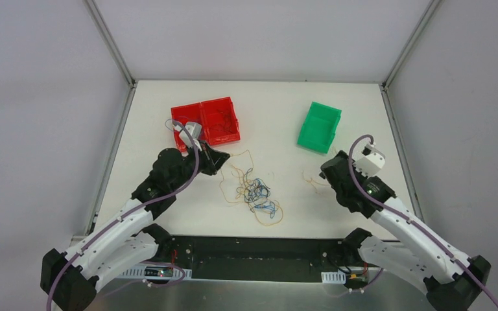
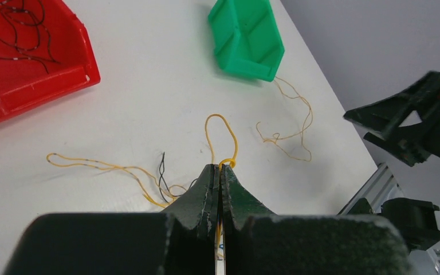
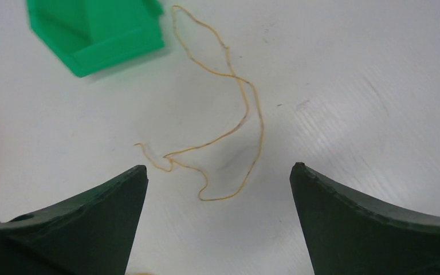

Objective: Untangle the cables

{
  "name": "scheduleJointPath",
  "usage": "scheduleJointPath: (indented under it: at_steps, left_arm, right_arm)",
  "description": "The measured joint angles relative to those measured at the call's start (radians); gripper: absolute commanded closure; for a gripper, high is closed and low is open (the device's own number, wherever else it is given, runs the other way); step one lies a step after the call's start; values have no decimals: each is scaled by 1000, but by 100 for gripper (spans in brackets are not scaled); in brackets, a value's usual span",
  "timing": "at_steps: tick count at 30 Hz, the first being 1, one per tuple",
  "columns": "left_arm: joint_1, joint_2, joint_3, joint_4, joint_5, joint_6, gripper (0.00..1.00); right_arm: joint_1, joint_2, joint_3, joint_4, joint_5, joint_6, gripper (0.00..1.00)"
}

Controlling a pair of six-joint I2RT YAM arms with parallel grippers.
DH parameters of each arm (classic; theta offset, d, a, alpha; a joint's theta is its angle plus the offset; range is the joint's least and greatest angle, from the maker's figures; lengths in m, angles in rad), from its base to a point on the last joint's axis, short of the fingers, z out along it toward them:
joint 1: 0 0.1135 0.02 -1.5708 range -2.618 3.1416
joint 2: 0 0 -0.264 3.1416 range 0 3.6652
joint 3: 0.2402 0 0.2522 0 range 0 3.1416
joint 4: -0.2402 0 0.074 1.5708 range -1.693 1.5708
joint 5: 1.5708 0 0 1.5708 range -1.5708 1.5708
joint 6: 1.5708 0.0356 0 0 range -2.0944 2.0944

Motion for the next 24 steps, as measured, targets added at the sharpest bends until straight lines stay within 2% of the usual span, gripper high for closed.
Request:
scheduleJointPath:
  at_steps: [5,12,16,21,24]
  left_arm:
    - [0,-58,0,15,2,5,100]
    - [0,-63,0,12,2,18,100]
    - [0,-63,0,11,2,22,100]
    - [0,-63,0,11,2,25,100]
    - [0,-62,0,11,2,26,100]
  right_arm:
    - [-140,163,2,-48,-4,4,1]
    - [-310,228,-72,227,-114,-203,2]
    - [-384,319,-74,352,-184,-301,12]
    - [-406,398,-71,435,-218,-368,31]
    - [-412,467,-45,450,-218,-393,33]
